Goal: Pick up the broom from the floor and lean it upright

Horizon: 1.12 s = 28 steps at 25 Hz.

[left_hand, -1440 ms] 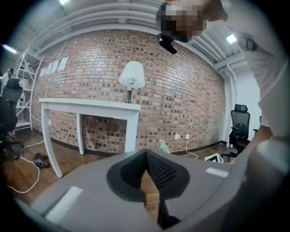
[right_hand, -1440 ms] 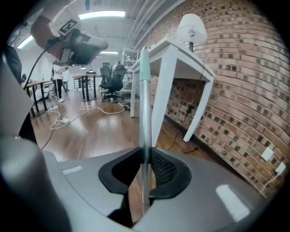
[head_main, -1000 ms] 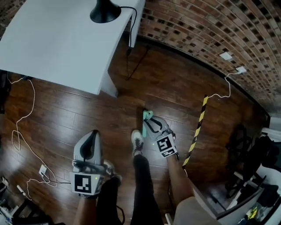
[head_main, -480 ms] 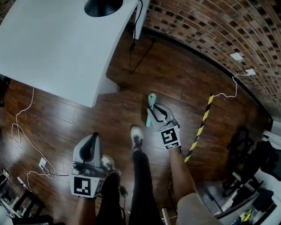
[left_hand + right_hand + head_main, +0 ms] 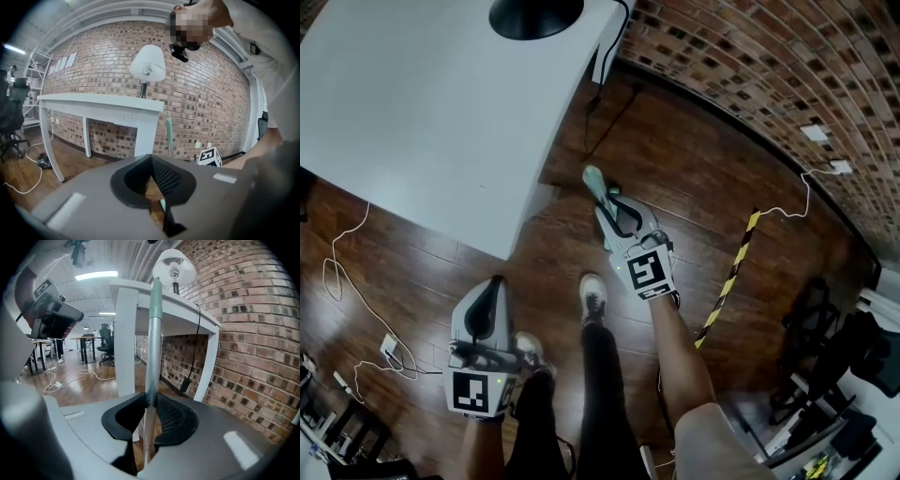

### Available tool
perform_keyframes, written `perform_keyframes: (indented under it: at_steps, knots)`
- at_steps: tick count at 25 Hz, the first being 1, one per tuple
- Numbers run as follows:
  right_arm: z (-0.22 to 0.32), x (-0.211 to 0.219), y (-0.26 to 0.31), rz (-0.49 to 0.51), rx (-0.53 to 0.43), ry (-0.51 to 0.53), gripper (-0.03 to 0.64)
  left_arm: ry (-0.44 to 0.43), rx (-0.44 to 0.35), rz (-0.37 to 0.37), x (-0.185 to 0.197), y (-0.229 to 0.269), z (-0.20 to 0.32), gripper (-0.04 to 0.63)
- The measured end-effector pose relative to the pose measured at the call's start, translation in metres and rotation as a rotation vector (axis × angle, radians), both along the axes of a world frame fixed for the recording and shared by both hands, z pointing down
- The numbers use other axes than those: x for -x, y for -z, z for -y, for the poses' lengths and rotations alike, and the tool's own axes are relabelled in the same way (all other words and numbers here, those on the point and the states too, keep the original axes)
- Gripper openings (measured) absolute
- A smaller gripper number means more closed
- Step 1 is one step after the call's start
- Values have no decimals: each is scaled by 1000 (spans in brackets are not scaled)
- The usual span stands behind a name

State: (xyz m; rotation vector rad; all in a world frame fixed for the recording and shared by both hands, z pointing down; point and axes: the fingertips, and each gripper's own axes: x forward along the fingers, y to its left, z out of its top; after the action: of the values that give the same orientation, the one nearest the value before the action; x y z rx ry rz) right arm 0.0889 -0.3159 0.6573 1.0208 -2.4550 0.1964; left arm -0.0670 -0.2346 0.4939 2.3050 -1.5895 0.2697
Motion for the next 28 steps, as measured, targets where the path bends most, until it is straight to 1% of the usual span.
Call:
perform_keyframes:
  at_steps: [3,5,10,17,23,28]
  knots:
    - [18,17,-1,-9,-26,47,91,13,-15,-31,4,7,4,2]
    - [27,25,-4,-12,-36,74,92,18,-12,-29,6,9,4,2]
    - [36,31,-5,-13,-33,72,94,19,-17,-25,14,5,3,2]
    - [40,27,-5,-52,-96,47,109,14,-6,-23,11,0,3,2]
    - [49,27,-9,-74,-102,50,117,21,9,-15,9,-4,0,2]
    - [55,28,-14,-102,-96,61,121,22,0,-23,6,-4,1,2]
